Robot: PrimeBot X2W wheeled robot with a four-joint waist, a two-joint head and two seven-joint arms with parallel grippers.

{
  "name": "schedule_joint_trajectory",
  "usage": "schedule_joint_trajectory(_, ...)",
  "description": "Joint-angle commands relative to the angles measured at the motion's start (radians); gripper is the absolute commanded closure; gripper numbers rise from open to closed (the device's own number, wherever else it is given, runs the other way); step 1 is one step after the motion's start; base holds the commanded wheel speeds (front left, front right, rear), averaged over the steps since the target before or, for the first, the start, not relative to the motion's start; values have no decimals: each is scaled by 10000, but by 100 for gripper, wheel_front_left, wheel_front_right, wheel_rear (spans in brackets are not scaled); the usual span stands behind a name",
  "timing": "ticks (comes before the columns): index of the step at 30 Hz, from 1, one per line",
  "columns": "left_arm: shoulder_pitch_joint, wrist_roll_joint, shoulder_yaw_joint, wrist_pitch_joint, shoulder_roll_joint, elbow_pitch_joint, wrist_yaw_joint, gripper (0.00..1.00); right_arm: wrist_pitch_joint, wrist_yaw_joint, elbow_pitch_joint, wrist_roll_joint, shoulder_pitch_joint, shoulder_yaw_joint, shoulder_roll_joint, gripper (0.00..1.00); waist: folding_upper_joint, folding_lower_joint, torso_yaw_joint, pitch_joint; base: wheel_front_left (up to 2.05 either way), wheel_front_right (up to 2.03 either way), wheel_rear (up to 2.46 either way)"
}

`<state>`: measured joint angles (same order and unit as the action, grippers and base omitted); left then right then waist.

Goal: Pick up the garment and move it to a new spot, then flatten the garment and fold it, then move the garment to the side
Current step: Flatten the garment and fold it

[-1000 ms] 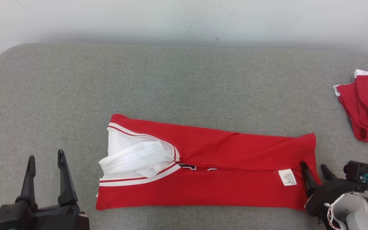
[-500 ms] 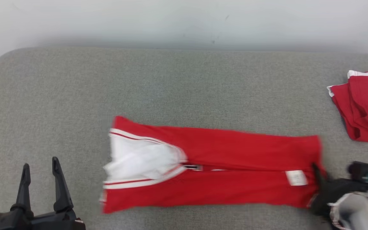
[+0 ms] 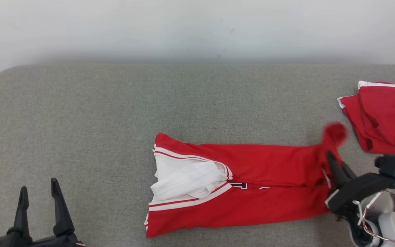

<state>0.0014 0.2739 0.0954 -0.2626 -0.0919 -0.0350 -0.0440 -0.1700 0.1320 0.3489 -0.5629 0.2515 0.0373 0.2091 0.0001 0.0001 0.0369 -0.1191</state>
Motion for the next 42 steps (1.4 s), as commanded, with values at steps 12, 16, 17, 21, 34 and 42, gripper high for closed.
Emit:
schedule_joint_trajectory(12, -35, -121, -190, -27, 158, -459, 231, 0, -1833, -18, -3439, -1905, -678, -2961, -1474, 100, -1, -1, 511, 309, 0, 0, 0)
schedule_joint_trajectory(16, -185, -90, -325, -28, 218, -665, 218, 0, -1440, -18, -2777, -2018, -292, -3674, -1560, 100, -1, -1, 759, 316, 0, 0, 0)
schedule_joint_trajectory(17, -240, -82, -348, -28, 234, -703, 210, 0, -1159, -18, -2519, -2258, -111, -3912, -1576, 100, -1, -1, 818, 311, 0, 0, 0)
schedule_joint_trajectory(21, -374, -64, -475, -28, 292, -875, 223, 0, 19, -18, -837, -3254, 869, -4737, -1578, 100, -1, -1, 1020, 253, 0, 0, 0)
schedule_joint_trajectory(34, -972, 42, -1070, -28, 383, -1579, 321, 0, 2796, -18, 3650, -6402, 3788, -8109, -1588, 100, -1, -1, 1855, 263, 0, 0, 0)
schedule_joint_trajectory(42, -867, 63, -611, -28, 372, -1689, 300, 0, 4058, -18, 4666, -7198, 4830, -9357, -1582, 0, -1, -1, 1418, 242, 0, 0, 0)
